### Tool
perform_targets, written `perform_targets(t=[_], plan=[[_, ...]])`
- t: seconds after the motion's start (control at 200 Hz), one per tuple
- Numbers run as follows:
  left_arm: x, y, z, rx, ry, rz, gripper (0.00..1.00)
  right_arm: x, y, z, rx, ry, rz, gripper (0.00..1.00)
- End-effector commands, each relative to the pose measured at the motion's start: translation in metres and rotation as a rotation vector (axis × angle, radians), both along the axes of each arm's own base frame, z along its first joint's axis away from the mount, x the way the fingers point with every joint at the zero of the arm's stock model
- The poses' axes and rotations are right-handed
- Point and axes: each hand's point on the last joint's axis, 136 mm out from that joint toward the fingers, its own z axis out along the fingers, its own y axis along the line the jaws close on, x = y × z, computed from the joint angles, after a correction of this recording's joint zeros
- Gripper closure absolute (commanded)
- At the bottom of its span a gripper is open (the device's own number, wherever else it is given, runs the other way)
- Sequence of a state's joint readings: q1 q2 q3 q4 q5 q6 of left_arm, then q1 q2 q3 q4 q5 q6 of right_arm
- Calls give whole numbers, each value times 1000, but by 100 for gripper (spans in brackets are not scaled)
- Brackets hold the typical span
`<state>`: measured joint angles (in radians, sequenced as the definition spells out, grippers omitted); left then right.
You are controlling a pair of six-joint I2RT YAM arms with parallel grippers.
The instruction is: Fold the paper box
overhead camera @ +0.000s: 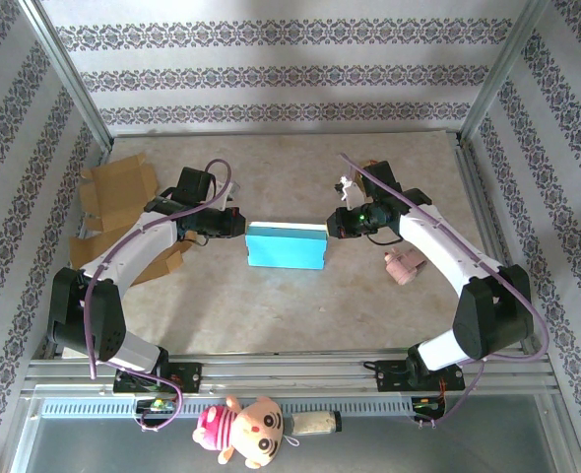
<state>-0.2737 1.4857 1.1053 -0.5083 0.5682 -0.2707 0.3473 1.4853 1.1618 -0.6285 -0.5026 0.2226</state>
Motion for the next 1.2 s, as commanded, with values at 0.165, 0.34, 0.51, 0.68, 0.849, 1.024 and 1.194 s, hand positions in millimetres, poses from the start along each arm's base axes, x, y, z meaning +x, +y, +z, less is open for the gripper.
perform_targets(t=[0.165, 0.34, 0.51, 0.68, 0.849, 1.024, 1.194], plan=[[-15, 2, -5, 0, 38, 9, 95, -4, 4, 4, 27, -8, -48, 91], [-17, 2, -6, -7, 36, 14, 95, -7, 4, -3, 9, 6, -57, 91], [-21, 0, -8, -14, 45, 11, 95, -12, 1, -12, -19, 7, -59, 91], [-25, -2, -9, -26, 50, 15, 95, -18, 1, -22, -33, 27, -57, 91], [-31, -5, -15, -24, 67, 16, 92, -23, 1, -29, -44, 28, -55, 91], [-36, -3, -17, -14, 69, 27, 87, -23, 1, -26, -42, 14, -58, 90], [-36, 0, -2, -12, 26, 43, 74, -21, 1, -15, -34, -19, -57, 89]])
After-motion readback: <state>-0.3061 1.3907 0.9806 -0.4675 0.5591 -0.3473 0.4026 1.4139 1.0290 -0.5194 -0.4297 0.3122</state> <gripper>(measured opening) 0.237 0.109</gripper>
